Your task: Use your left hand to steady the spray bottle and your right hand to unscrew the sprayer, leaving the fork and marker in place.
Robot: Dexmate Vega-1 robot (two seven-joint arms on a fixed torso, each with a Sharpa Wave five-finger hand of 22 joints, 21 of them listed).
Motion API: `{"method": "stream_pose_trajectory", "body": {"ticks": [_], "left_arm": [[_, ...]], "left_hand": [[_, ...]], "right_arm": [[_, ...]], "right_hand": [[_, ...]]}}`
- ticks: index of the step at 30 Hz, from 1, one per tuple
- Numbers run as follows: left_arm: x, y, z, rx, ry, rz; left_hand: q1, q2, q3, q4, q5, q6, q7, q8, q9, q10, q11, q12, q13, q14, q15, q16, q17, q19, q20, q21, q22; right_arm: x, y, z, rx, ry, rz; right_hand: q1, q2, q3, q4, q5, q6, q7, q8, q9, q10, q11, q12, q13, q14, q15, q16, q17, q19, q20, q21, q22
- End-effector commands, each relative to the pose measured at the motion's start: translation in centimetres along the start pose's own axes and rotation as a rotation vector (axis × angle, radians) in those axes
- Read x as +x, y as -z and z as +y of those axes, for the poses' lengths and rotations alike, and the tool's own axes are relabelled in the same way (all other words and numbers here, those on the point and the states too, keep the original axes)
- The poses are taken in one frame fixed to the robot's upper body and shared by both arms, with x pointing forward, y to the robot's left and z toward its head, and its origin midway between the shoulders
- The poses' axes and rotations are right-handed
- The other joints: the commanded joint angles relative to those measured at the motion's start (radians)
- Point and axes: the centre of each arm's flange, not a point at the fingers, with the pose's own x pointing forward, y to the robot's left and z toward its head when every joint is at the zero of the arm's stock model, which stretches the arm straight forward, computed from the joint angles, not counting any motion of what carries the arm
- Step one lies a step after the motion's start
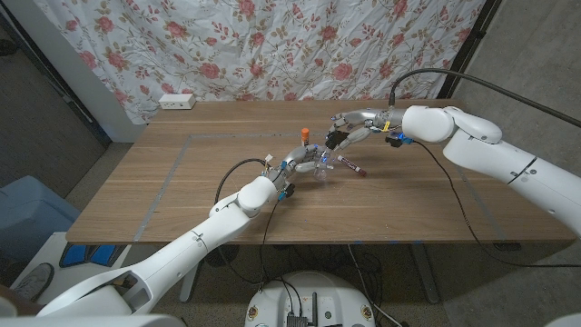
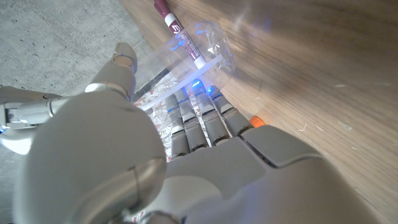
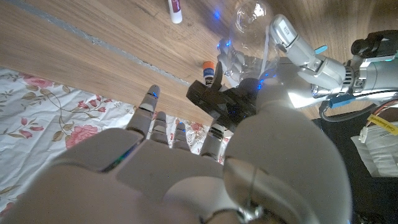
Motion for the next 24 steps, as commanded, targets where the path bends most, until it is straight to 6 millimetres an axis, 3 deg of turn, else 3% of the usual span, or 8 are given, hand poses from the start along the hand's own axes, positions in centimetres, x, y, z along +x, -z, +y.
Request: {"method": "stream_pose_trajectory", "body": {"ticks": [1,5,24], "left_arm": [[-0.2,-0.02,-0.16,-0.001,0.001,0.001],[-0.3,0.0,-0.22,-0.001,0.002,0.002],[-0.45,-0.01,-0.1,0.002,0.003,0.003]], "left_hand": [[-0.118,0.134,0.042,0.033,0.004,0.064,0.009,0.004,0.005,0.043,-0.038,0.006,0.003,0.01,-0.086,0.001,0.005,0.008,-0.026,0.002,0.003],[-0.119,0.134,0.042,0.034,0.004,0.064,0.01,0.003,0.006,0.044,-0.039,0.006,0.003,0.01,-0.086,0.0,0.005,0.008,-0.026,0.002,0.003],[-0.119,0.134,0.043,0.034,0.004,0.063,0.008,0.002,0.006,0.045,-0.039,0.005,0.004,0.009,-0.087,-0.001,0.005,0.007,-0.026,0.002,0.003]], "right_arm": [[-0.14,-0.15,0.21,0.008,0.028,0.004],[-0.17,-0.22,0.33,0.016,0.038,0.002],[-0.14,-0.53,0.69,0.032,0.065,-0.009]], "right_hand": [[0.017,-0.002,0.009,-0.004,0.005,0.03,-0.001,0.02,0.008,0.021,-0.008,0.01,0.002,0.015,-0.004,0.007,0.001,0.015,0.001,0.007,0.004],[0.028,0.005,0.017,-0.005,0.004,0.071,-0.001,0.043,0.015,0.037,-0.021,0.011,0.001,0.025,-0.015,0.011,0.0,0.025,0.001,0.008,0.004],[0.068,0.007,0.032,-0.01,0.0,0.197,-0.001,0.11,0.025,0.097,-0.058,0.018,0.0,0.056,-0.04,0.023,-0.005,0.066,-0.001,0.01,0.003]]}}
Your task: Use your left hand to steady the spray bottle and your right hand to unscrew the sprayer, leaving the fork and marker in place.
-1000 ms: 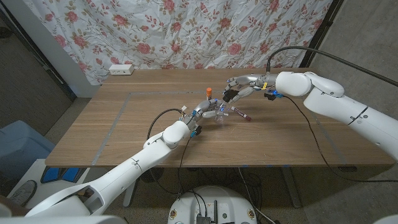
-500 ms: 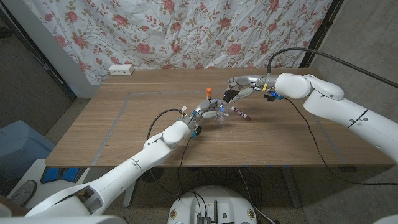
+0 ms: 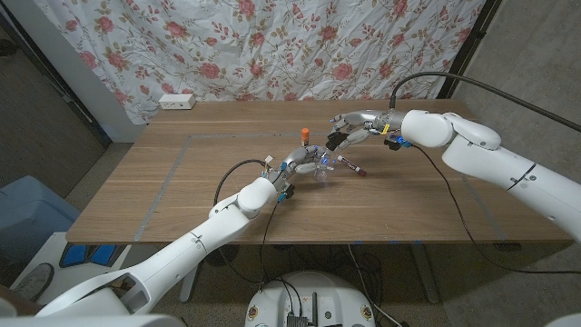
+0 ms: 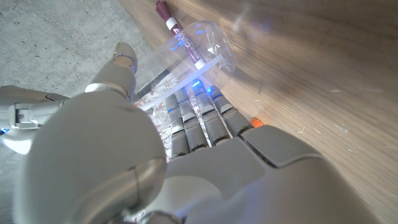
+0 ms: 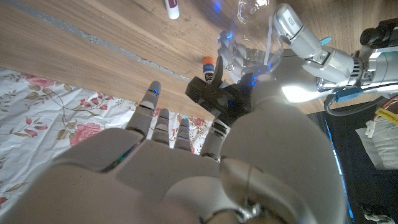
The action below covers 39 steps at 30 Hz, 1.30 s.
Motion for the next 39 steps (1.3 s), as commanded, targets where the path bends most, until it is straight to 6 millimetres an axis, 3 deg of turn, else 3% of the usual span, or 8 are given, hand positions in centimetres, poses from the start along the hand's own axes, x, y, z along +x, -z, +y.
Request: {"method": "stream_pose_trajectory", "body": {"ticks": [1,8,39], "left_arm": [[-0.06,0.01,0.12,0.003,0.001,0.002],[-0.01,0.05,0.18,0.003,0.003,0.005],[0.18,0.16,0.12,0.003,0.011,0.009]], "left_hand": [[-0.12,0.133,0.043,0.034,0.007,0.064,0.009,0.009,0.005,0.045,-0.04,0.004,0.006,0.01,-0.087,-0.001,0.002,0.008,-0.026,0.002,0.003],[-0.119,0.133,0.043,0.033,0.007,0.066,0.009,0.009,0.005,0.043,-0.038,0.003,0.007,0.01,-0.088,-0.001,0.002,0.008,-0.026,0.002,0.003],[-0.116,0.133,0.043,0.033,0.007,0.065,0.009,0.008,0.005,0.048,-0.038,0.002,0.009,0.01,-0.087,-0.001,0.005,0.008,-0.026,0.002,0.003]], "right_arm": [[-0.05,-0.18,0.1,0.009,0.023,-0.011],[-0.03,-0.21,0.07,0.016,0.037,-0.017],[-0.05,0.48,-0.29,0.069,0.034,-0.019]], "right_hand": [[0.018,0.003,0.009,-0.001,0.0,0.031,-0.001,0.021,0.008,0.021,-0.01,0.007,-0.001,0.012,-0.002,0.007,0.0,0.016,0.002,0.007,0.003],[0.033,0.001,0.014,-0.002,-0.002,0.079,-0.002,0.048,0.015,0.044,-0.023,0.008,-0.001,0.028,-0.018,0.013,-0.002,0.03,0.002,0.006,0.003],[0.047,0.011,0.021,0.006,-0.001,0.177,-0.002,0.106,0.033,0.11,-0.037,0.015,-0.002,0.063,-0.046,0.027,-0.003,0.073,0.0,0.008,0.002]]}}
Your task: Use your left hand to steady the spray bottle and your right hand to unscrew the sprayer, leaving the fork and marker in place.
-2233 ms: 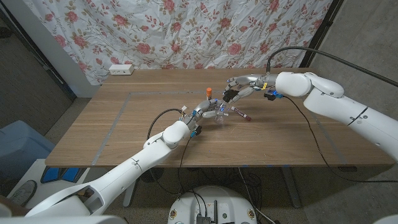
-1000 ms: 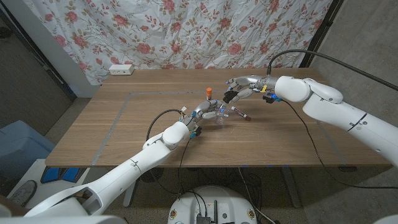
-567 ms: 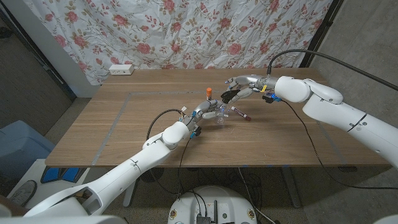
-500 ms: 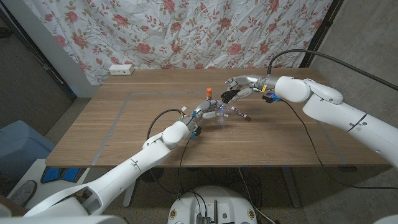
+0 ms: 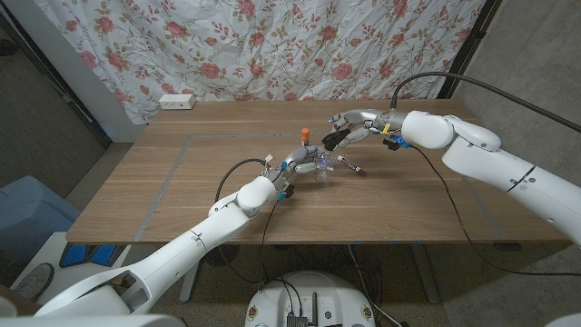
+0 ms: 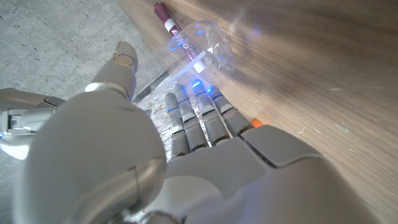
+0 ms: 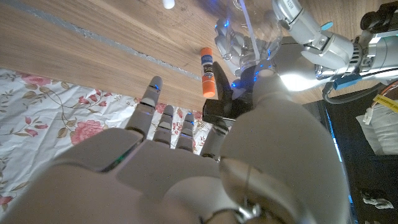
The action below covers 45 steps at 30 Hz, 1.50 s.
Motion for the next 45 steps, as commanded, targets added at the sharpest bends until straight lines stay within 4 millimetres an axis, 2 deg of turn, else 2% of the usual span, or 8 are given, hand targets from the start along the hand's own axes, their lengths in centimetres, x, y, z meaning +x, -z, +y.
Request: {"method": "stream_pose_trajectory", "body": {"ticks": [1,25,45], "left_arm": [[-0.1,0.1,-0.1,-0.002,-0.001,0.006],[-0.4,0.1,-0.1,-0.003,-0.005,0.005],[-0.2,0.1,0.3,0.001,-0.002,-0.008]], "left_hand": [[-0.116,0.133,0.044,0.033,0.003,0.065,0.008,0.005,0.006,0.045,-0.038,0.008,0.004,0.011,-0.088,-0.001,0.005,0.008,-0.025,0.002,0.003],[-0.113,0.133,0.044,0.032,0.003,0.065,0.009,0.004,0.006,0.048,-0.039,0.008,0.006,0.011,-0.089,-0.001,0.006,0.008,-0.026,0.002,0.003],[-0.112,0.131,0.044,0.032,0.003,0.066,0.01,0.004,0.006,0.048,-0.039,0.007,0.007,0.011,-0.087,-0.002,0.007,0.008,-0.025,0.002,0.003]], "right_arm": [[-0.1,0.4,-0.2,0.033,-0.003,0.002],[-0.4,0.7,-1.4,0.067,-0.007,0.009],[-1.4,0.2,-4.1,0.05,-0.002,0.02]], "right_hand": [[0.006,0.012,0.006,0.002,-0.001,0.034,-0.017,0.01,0.008,0.013,0.0,0.005,0.003,0.006,0.0,0.008,0.001,0.016,0.0,0.008,0.002],[0.01,0.019,0.009,0.003,0.002,0.037,-0.018,0.012,0.006,0.023,0.0,0.003,0.003,0.012,-0.002,0.011,0.002,0.021,-0.003,0.006,0.002],[0.012,0.022,0.01,0.004,0.004,0.039,-0.017,0.011,-0.002,0.034,0.0,0.001,0.003,0.02,-0.005,0.014,0.002,0.024,0.001,0.003,0.002]]}}
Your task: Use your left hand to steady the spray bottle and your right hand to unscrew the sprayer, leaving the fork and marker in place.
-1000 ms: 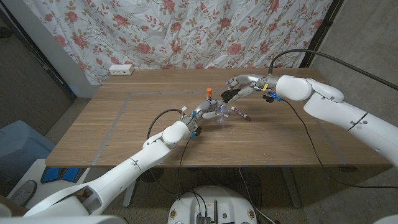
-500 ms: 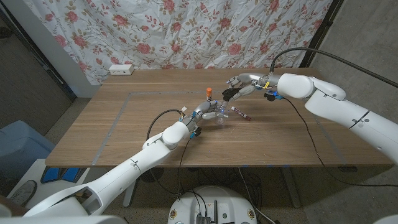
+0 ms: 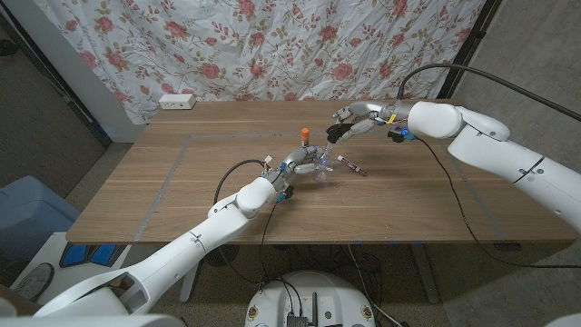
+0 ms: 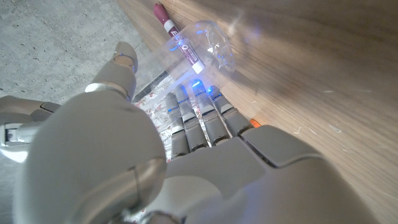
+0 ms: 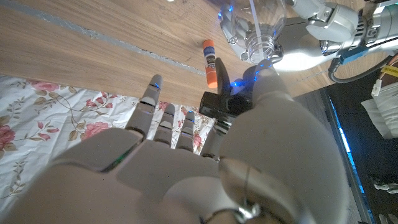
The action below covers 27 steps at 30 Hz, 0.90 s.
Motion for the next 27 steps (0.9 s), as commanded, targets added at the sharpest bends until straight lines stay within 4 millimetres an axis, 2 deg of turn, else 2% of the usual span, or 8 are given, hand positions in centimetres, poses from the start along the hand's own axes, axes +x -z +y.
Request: {"method": "stream_pose_trajectory", "body": {"ticks": [1,27], "left_arm": [[0.1,0.0,0.3,0.002,0.001,-0.008],[-0.1,0.2,0.4,0.002,-0.003,-0.006]], "left_hand": [[-0.112,0.131,0.039,0.036,0.004,0.066,0.008,0.003,0.0,0.048,-0.038,0.004,0.002,0.009,-0.089,-0.001,0.002,0.008,-0.026,0.002,0.003],[-0.111,0.13,0.038,0.037,0.004,0.066,0.01,0.003,0.001,0.045,-0.04,0.001,0.004,0.008,-0.089,-0.002,0.004,0.007,-0.026,0.002,0.003]], "right_arm": [[-0.7,-0.5,-1.7,-0.016,-0.001,0.01],[-2.3,-1.3,-4.1,-0.024,0.019,0.004]], "right_hand": [[0.0,0.01,0.007,0.001,0.003,0.024,-0.008,0.008,0.001,0.01,0.004,0.001,0.002,0.003,0.002,0.007,0.001,0.007,0.005,0.003,0.002],[0.0,0.011,0.007,0.001,0.005,0.028,-0.008,0.008,-0.007,0.023,0.004,-0.001,0.002,0.011,0.002,0.01,0.001,0.007,0.009,0.0,0.002]]}}
